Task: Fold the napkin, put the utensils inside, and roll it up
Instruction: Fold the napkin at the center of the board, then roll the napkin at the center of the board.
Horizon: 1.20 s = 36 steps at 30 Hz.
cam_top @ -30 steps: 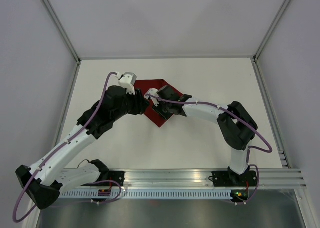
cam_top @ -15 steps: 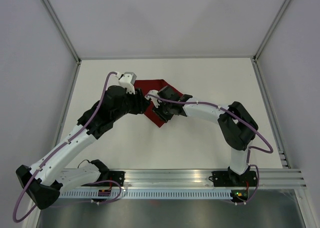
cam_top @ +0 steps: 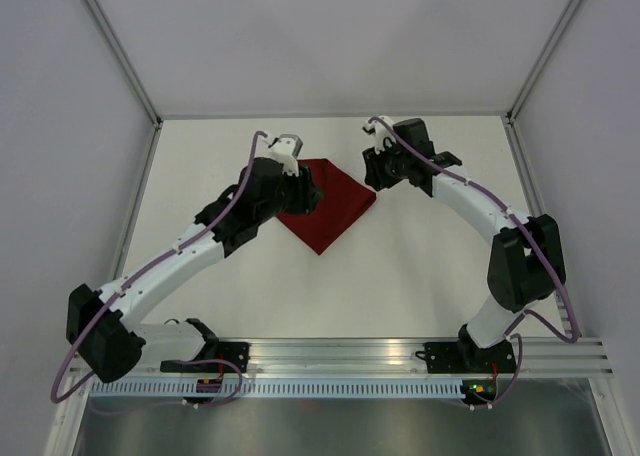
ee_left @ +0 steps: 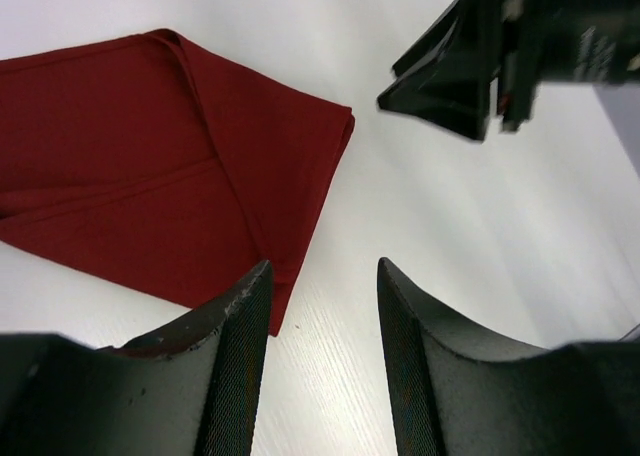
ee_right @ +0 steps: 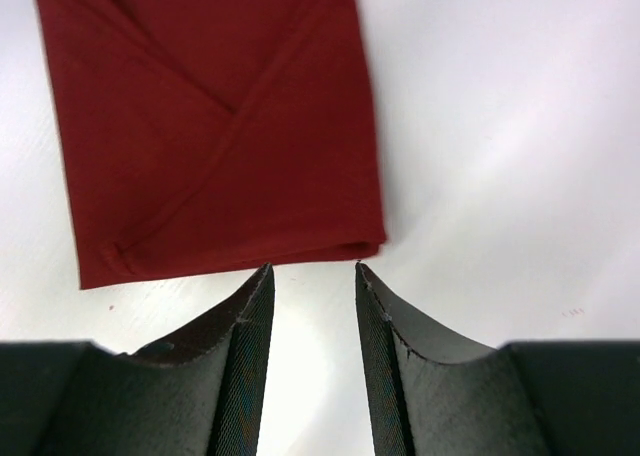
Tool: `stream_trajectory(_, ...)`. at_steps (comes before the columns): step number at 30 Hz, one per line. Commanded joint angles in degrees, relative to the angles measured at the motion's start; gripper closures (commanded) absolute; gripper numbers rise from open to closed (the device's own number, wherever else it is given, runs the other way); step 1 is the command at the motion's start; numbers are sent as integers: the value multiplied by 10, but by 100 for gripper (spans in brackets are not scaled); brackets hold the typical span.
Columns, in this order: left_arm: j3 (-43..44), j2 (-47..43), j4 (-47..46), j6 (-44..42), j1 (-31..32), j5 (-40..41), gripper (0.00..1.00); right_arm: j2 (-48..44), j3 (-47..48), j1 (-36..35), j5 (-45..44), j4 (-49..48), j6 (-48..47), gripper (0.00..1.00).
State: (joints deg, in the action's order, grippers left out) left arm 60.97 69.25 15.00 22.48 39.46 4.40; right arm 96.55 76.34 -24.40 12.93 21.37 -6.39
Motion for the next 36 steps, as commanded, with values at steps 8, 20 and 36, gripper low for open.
stream_trajectory(8,120,242,-68,-165,122,192,43,44,78,176,123,5,38,57)
stream_trajectory(20,274,493,9,-256,214,406,40,81,88,267,137,5,45,57)
stream_trajectory(36,279,572,14,-265,230,483,40,93,63,296,155,-2,42,57)
